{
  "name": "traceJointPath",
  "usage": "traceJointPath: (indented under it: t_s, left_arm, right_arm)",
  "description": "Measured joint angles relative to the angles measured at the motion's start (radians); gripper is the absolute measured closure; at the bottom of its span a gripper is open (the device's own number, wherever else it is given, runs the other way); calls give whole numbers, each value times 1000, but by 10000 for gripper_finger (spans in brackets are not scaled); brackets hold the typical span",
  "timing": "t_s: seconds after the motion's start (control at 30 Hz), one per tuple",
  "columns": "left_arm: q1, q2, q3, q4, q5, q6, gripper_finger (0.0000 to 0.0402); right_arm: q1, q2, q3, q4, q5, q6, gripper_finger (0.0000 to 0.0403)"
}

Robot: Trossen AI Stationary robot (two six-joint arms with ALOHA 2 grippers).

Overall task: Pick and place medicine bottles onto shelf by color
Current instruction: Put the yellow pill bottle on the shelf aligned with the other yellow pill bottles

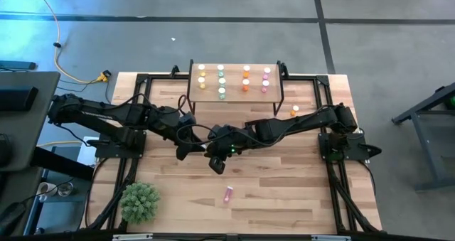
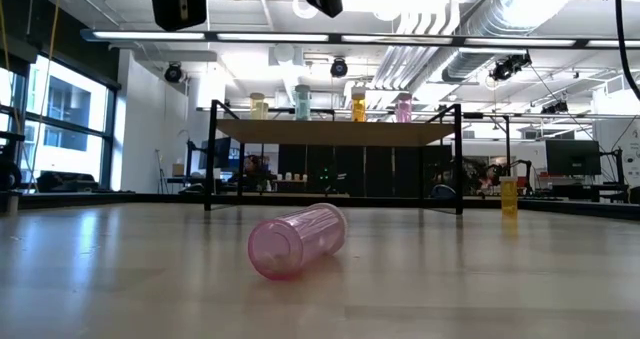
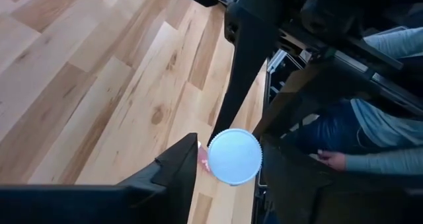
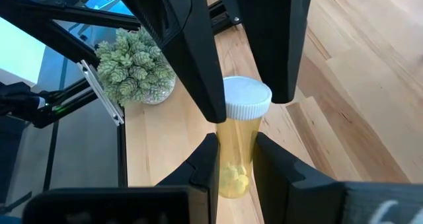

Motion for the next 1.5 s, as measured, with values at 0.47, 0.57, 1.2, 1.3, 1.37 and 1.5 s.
traceJointPath:
  t_s: [0.47,0.57,1.2,1.3,1.37,1.5]
  left_arm:
    - [0,-1,0,-6,5,24,254]
    - [0,-1,0,-7,4,37,246]
    - [0,0,0,-12,-26,53,212]
    - [1,0,0,-10,-6,53,233]
    - [1,0,0,-11,-2,53,247]
    - [1,0,0,-11,-2,53,272]
  right_arm:
    - [-2,0,0,5,-1,19,347]
    - [-2,0,0,6,-1,19,347]
    - [-11,-1,0,11,-5,18,347]
    - [-13,-1,0,12,-2,19,347]
    - [-18,-1,0,11,-3,19,347]
    - [-19,-1,0,11,0,19,347]
